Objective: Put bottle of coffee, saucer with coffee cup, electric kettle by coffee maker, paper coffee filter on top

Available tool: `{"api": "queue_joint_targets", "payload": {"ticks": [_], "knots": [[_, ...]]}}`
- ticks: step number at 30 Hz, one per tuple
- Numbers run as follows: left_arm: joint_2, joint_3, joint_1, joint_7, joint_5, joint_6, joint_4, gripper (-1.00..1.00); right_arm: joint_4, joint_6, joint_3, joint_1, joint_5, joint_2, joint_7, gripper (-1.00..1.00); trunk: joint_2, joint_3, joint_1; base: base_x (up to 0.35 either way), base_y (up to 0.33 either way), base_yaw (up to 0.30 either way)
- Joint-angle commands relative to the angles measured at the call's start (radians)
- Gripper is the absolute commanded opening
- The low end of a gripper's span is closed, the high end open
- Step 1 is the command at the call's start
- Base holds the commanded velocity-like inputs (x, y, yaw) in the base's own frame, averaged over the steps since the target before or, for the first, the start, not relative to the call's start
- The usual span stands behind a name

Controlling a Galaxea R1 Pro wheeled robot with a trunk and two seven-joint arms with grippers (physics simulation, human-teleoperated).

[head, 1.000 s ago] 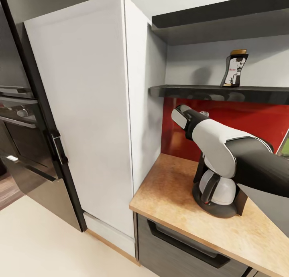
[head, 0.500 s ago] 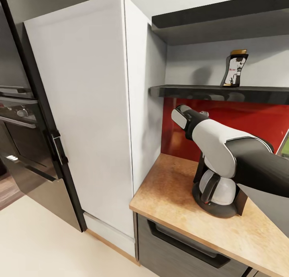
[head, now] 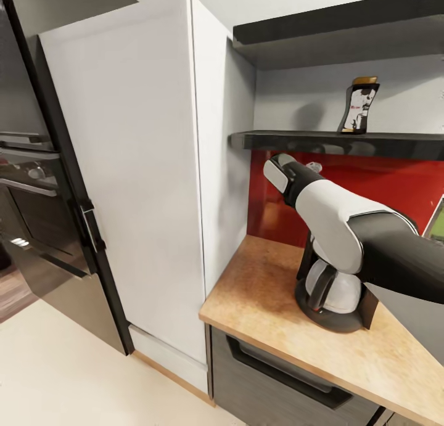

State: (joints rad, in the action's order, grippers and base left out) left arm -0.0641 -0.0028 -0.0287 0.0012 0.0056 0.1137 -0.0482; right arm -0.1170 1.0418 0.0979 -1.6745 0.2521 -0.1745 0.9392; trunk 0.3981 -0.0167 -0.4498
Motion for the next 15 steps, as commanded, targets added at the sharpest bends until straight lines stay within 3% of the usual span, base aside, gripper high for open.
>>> {"api": "queue_joint_targets", "payload": {"ticks": [1,15], "knots": [[0.000,0.000,0.000,0.000,0.001,0.001,-0.002,1.00,-0.007,0.005,0.008,-0.001,0.011,0.000,0.007,1.00,0.002,-0.002,0.000,-0.237,-0.013,0.000],[0.003,0.001,0.000,0.000,0.003,0.000,-0.002,1.00,-0.018,0.005,0.007,-0.001,0.012,0.000,0.033,1.00,0.002,-0.002,0.000,-0.323,-0.017,0.000]]}}
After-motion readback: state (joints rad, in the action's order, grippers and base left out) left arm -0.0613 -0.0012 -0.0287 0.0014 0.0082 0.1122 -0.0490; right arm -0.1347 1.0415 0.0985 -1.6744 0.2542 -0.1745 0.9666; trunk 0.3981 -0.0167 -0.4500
